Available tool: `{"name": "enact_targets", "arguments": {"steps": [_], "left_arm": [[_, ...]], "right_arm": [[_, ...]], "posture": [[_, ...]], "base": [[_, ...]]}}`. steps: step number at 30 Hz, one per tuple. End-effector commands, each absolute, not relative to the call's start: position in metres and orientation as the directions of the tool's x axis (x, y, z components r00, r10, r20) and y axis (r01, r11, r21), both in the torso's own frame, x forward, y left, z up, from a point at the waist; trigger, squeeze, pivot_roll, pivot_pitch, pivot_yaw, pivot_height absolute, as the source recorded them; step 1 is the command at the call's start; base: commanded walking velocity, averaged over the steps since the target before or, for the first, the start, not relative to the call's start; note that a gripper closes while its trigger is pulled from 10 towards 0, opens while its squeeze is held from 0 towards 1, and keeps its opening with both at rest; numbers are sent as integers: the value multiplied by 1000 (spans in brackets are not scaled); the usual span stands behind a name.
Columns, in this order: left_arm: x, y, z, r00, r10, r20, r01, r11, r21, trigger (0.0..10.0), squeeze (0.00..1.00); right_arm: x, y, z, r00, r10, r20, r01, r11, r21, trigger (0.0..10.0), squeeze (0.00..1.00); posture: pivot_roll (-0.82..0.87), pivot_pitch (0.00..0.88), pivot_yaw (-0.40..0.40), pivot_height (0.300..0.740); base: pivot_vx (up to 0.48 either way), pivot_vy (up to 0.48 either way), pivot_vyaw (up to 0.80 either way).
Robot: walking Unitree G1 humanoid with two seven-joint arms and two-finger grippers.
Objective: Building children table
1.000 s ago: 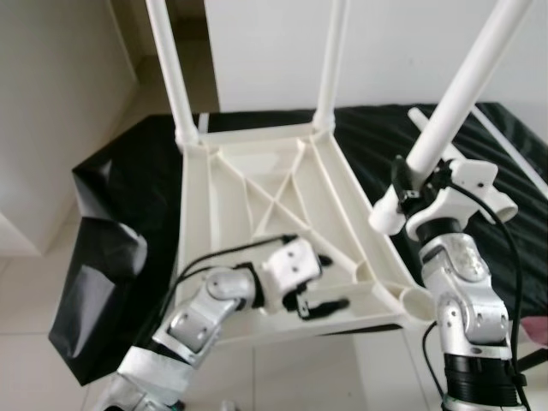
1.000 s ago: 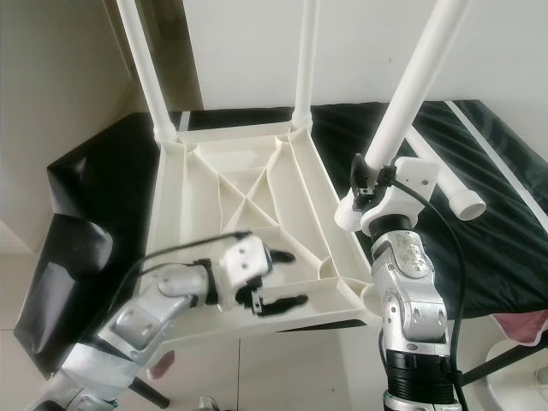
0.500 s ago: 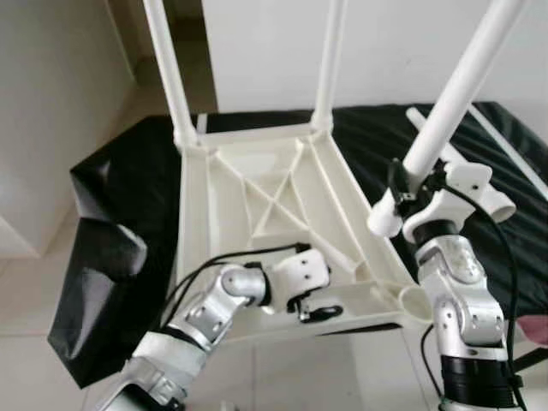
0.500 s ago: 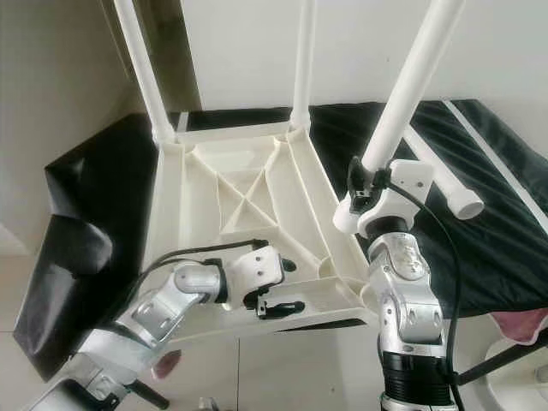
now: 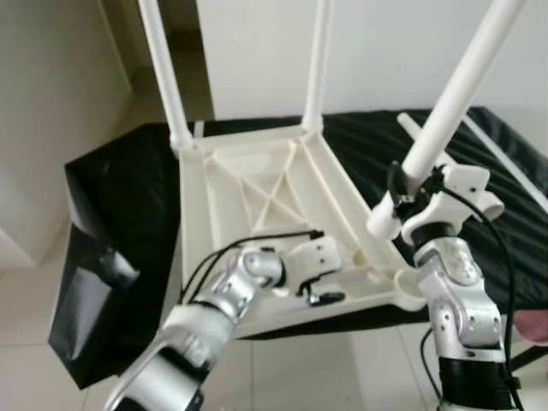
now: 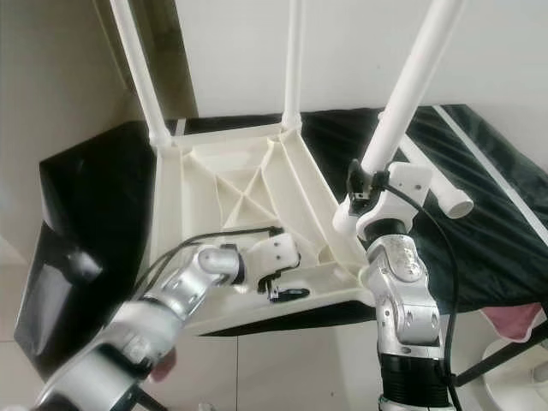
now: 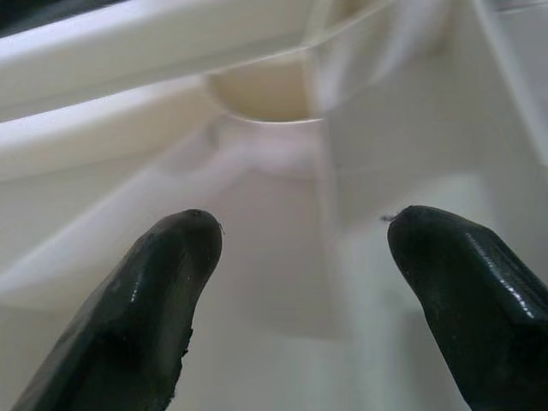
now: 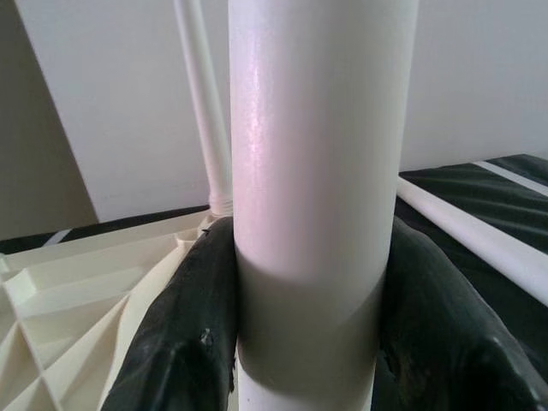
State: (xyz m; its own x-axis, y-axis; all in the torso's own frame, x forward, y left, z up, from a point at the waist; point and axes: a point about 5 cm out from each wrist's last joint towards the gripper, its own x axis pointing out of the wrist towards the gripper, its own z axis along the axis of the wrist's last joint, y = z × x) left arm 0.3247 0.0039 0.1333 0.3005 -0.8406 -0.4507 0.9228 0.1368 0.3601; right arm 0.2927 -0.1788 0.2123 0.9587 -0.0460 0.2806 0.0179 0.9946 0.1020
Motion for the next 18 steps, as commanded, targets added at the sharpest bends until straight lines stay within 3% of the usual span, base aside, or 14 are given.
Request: {"name": "enact_targets", "arguments": {"steps": [1,10,18], "left_arm": [[352,22,142,818,-550,-170,539,629,559,10000,0],[372,35,152,924,-362,-125,364,729,579,10000,0],[381,41,157,965,-244,-93,251,772,584,10000,0]], "right_arm": [[292,-178,214,955,-50,292,21,995,102,10000,0],[291,-180,211,956,-74,285,40,992,123,10000,0],[292,-179,211,956,-69,286,36,992,119,10000,0]], "posture": [[0,0,23,740],[-2,0,31,740],[3,0,26,740]], "base": [[0,0,0],[0,0,0],[0,0,0]]}}
